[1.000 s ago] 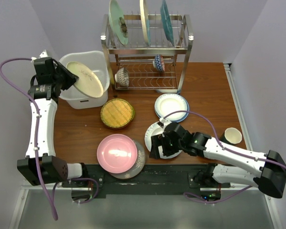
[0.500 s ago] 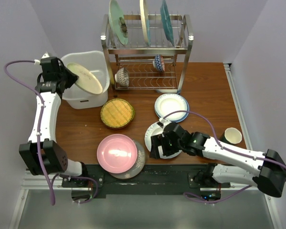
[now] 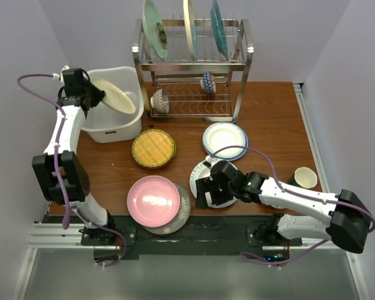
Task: Place the plates into the plastic bin on the countertop
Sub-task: Place the plate in the plastic bin.
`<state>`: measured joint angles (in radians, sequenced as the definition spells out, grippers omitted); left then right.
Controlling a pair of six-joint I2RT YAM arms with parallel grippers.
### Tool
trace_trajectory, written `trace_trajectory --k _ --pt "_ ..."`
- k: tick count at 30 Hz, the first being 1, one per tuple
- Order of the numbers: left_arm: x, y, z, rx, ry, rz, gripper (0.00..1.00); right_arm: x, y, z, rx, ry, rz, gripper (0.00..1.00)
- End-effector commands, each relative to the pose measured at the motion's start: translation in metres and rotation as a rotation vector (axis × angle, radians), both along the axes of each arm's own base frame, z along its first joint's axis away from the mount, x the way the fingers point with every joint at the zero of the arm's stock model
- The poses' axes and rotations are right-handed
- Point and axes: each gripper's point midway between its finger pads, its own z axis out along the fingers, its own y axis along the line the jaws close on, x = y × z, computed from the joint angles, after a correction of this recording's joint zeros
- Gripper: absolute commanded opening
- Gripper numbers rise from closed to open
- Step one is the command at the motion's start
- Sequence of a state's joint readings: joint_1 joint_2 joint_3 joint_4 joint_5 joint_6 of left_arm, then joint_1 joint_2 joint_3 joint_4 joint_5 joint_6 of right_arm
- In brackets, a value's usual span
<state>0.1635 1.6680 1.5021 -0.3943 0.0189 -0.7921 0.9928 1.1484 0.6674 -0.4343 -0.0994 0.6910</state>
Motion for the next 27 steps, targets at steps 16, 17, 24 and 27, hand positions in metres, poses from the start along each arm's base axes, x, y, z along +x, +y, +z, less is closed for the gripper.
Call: trace_trajectory --k 16,17,24,27 --pt "0.065 0.015 0.010 0.026 -0.123 -0.017 0.00 0.004 0.022 0.002 0.046 0.012 0.036 0.89" --pt "0.064 0.017 0.008 0.033 -0.104 -0.015 0.00 0.004 0.022 0.002 0.047 0.013 0.036 0.89" --pt "0.060 0.015 -0.031 0.070 0.021 -0.098 0.00 0.002 0.023 0.002 0.052 0.019 0.039 0.89" --pt "0.056 0.013 -0.043 0.085 0.065 -0.140 0.04 0.002 0.022 0.001 0.056 0.019 0.039 0.89"
